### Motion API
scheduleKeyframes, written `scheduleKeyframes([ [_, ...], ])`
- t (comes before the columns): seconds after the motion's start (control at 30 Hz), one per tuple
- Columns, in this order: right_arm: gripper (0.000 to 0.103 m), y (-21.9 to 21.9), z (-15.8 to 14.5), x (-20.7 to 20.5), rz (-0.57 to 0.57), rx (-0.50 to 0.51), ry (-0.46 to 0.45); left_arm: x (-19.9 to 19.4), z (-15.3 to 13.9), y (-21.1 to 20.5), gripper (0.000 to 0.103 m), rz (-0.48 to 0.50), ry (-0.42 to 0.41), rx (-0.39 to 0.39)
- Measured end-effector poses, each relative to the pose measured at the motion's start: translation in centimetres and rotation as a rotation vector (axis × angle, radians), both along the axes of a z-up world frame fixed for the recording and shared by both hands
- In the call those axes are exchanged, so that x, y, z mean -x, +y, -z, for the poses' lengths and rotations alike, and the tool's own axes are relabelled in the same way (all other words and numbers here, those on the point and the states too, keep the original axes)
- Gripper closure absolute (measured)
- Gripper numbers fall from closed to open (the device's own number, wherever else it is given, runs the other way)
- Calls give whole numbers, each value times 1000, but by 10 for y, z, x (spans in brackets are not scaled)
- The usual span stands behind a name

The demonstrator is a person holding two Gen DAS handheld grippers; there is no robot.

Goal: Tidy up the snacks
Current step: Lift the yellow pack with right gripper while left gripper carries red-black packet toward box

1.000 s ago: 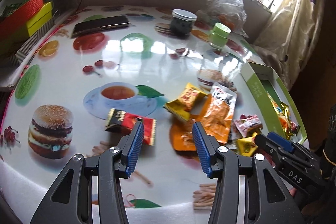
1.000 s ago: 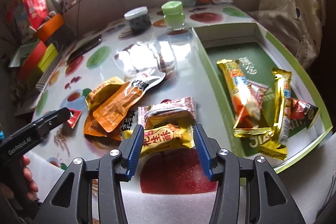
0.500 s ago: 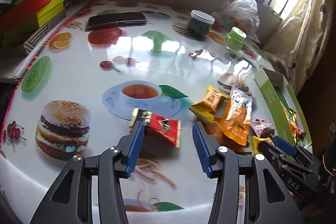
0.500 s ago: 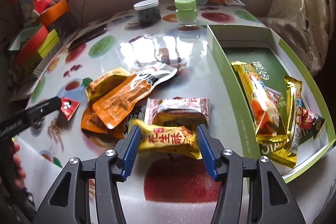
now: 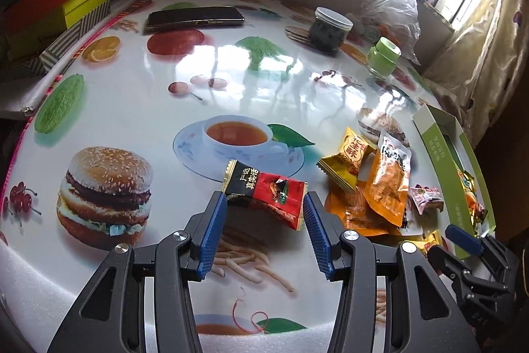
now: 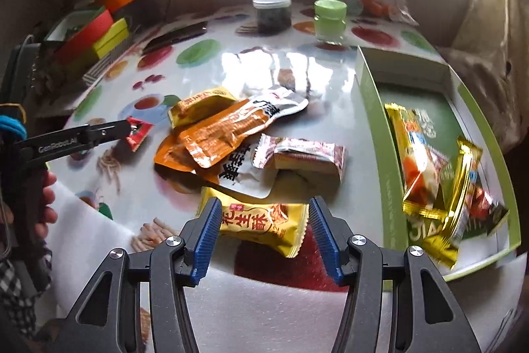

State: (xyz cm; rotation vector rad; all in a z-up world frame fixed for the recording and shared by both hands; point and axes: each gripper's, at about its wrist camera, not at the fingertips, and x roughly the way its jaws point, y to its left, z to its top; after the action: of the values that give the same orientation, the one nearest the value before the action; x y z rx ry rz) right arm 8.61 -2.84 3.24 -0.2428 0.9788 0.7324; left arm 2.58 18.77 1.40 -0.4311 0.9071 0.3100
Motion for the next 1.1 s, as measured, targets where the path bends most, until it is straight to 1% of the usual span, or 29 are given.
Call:
scheduleKeyframes([
  [0.03, 49, -1, 1, -2, 5, 3, 16, 0, 1, 0, 54, -1, 4, -1],
  [0.1, 49, -6, 6, -8, 75, 5, 53, -1, 2, 1, 54, -8, 8, 8],
  [0.2, 48, -10, 11, -10, 85, -46, 111, -1, 3, 1, 54, -8, 13, 9],
  [0.43, 48, 2, 14, 2, 13, -49, 143, -2, 5, 4, 54, -19, 24, 2],
  [0.5, 48, 7, 14, 4, -31, -48, 164, -2, 6, 4, 54, -19, 25, 6],
  [0.57, 48, 10, 12, 8, -66, -35, 157, -2, 6, 5, 54, -20, 31, 2],
  [0.67, 48, 9, 8, 10, -76, 9, 79, -2, 7, 8, 54, -25, 31, 17],
  [0.73, 48, 10, 5, 12, -96, 5, 56, -5, 7, 10, 54, -32, 23, 47],
  [0.8, 46, 11, 7, 12, -108, -5, 82, -9, 10, 11, 52, -31, 36, 75],
  [0.87, 44, 10, 12, 6, -48, -2, 107, -12, 10, 9, 49, -26, 37, 63],
  [0.93, 43, 8, 16, 2, -22, -24, 134, -16, 11, 6, 49, -16, 42, 58],
  [1.1, 44, 12, 15, 3, -2, -23, 126, -19, 11, 6, 49, -31, 45, 48],
])
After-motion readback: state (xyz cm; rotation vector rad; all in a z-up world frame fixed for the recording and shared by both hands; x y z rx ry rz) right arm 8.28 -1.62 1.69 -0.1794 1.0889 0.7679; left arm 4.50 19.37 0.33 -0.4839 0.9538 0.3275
